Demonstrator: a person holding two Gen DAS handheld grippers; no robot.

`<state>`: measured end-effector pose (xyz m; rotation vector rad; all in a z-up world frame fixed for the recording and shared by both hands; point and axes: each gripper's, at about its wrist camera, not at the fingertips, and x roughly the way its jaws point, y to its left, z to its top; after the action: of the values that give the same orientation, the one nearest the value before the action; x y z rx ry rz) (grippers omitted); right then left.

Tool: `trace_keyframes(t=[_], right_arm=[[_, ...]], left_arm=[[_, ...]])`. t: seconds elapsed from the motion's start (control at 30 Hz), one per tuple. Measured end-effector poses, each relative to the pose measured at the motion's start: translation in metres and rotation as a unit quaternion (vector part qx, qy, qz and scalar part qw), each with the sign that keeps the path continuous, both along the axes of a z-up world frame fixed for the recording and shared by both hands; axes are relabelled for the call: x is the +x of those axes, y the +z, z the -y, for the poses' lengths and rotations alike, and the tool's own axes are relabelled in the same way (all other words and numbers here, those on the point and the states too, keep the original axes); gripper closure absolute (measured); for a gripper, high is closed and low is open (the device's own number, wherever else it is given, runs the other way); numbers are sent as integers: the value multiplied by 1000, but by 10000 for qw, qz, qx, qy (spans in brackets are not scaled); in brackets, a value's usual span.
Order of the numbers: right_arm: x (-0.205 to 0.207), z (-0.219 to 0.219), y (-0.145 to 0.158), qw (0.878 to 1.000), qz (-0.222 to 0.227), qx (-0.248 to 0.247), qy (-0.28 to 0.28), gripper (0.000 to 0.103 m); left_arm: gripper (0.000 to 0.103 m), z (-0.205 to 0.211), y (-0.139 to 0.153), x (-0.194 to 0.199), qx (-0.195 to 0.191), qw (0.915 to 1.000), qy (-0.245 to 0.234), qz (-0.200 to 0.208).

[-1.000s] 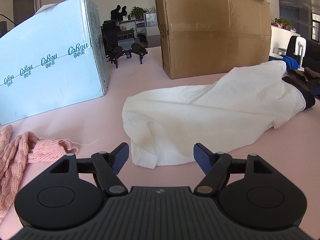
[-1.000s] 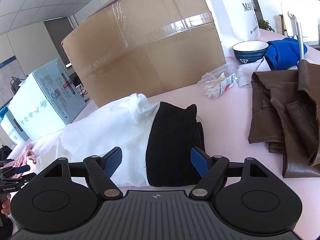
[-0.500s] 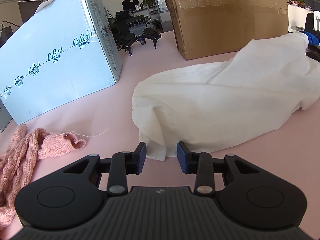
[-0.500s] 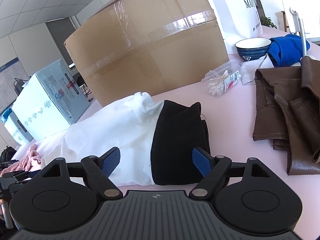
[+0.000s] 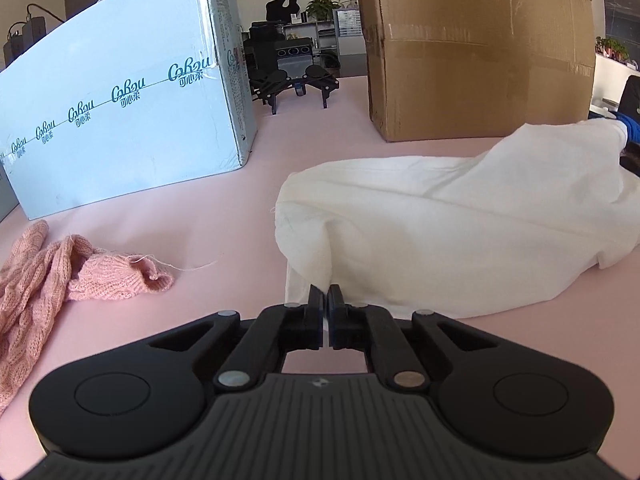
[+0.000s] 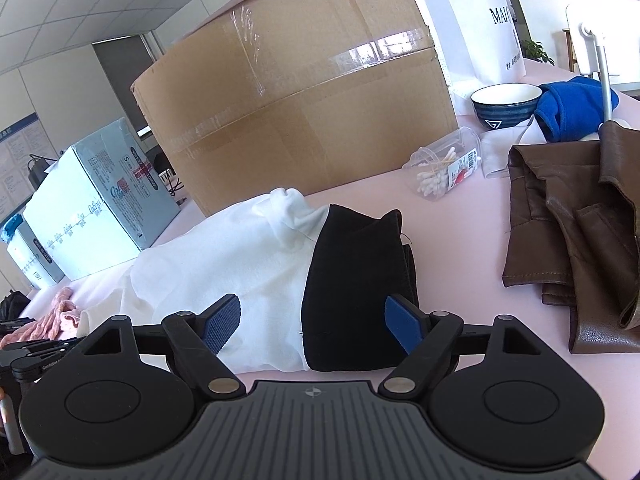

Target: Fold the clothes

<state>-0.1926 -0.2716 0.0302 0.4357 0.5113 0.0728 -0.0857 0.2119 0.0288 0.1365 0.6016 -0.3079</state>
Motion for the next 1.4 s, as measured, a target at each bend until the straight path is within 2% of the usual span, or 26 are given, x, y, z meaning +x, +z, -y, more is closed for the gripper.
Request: trace_keyframes(t=[0.17, 0.3, 0.4, 0.47, 0.5, 0.53, 0.6, 0.67, 0.73, 0.83, 1.03, 1.1, 1.2, 1.3, 1.4], right_arm=[[-14, 16, 7, 9993, 238, -141, -240, 23], [-14, 23, -1, 9989, 86, -456, -117, 22], [-5, 19, -8, 9984, -154, -500, 214, 27], [0, 11, -13, 9962, -277, -589, 585, 39], [1, 6, -14, 9949, -320, -752, 587, 51], [2, 1, -16, 9935, -366, -910, 583, 70], [4, 3, -18, 9929, -444, -1042, 362, 90], [2, 11, -17, 9959, -360, -777, 306, 91], [-2, 11, -13, 9964, -193, -800, 181, 92], [-6, 7, -6, 9941, -57, -1078, -105, 93], [-16, 10, 9, 9933, 106, -1095, -341, 94], [-22, 14, 12, 9936, 143, -1049, -401, 94], [-29, 20, 10, 9948, 59, -977, -278, 94], [-30, 18, 0, 9929, -267, -1127, -284, 93], [-29, 22, -4, 9929, -438, -1031, -405, 91]], left_arm=[[101, -8, -4, 13, -370, 9982, 71, -458], [101, -14, -6, 16, -611, 9964, 66, -589], [101, -22, -7, 20, -876, 9935, 76, -723], [101, -27, -8, 22, -1076, 9907, 96, -830], [101, -31, -8, 24, -1207, 9885, 117, -903], [101, -33, -8, 26, -1306, 9867, 140, -959], [101, -41, -9, 31, -1620, 9799, 226, -1140], [101, -48, -9, 35, -1824, 9748, 289, -1248], [101, -50, -7, 36, -1854, 9740, 312, -1262], [101, -47, 0, 34, -1693, 9773, 316, -1230], [102, -44, 19, 22, -1381, 9841, 302, -1075], [102, -48, 25, 15, -1221, 9864, 567, -947], [102, -58, 19, 6, -1267, 9823, 632, -1224], [102, -56, 8, -1, -1030, 9828, 731, -1349], [97, -60, 2, -2, -954, 9788, 983, -1521]])
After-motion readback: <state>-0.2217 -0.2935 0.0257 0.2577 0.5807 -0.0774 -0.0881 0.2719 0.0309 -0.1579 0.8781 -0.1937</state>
